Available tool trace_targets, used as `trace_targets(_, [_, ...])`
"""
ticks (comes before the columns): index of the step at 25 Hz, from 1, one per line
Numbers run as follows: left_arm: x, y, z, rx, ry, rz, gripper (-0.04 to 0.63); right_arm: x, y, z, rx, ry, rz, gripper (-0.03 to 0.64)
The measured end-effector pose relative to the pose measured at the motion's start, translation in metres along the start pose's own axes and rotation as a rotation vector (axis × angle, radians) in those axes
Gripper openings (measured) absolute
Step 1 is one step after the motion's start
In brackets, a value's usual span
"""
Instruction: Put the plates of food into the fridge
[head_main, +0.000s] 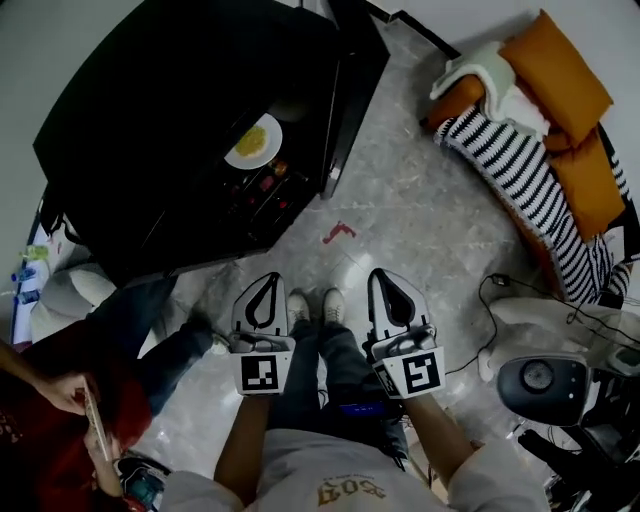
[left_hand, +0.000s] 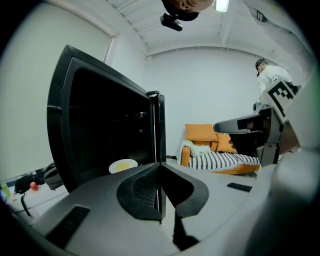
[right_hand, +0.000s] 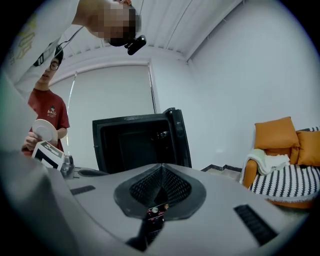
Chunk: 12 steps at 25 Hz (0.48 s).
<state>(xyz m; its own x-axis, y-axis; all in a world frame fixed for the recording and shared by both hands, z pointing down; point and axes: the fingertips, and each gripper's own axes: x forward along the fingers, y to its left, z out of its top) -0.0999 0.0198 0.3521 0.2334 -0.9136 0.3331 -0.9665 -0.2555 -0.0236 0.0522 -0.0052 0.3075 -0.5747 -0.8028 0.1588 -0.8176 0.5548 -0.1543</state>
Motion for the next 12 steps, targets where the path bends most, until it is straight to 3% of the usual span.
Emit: trace_targets(12, [-0.026, 0.013, 0.062, -0.031, -0.088, 0.041, 0.006, -0.014, 0.011, 0.057, -0.044, -0.032, 0.005, 0.011])
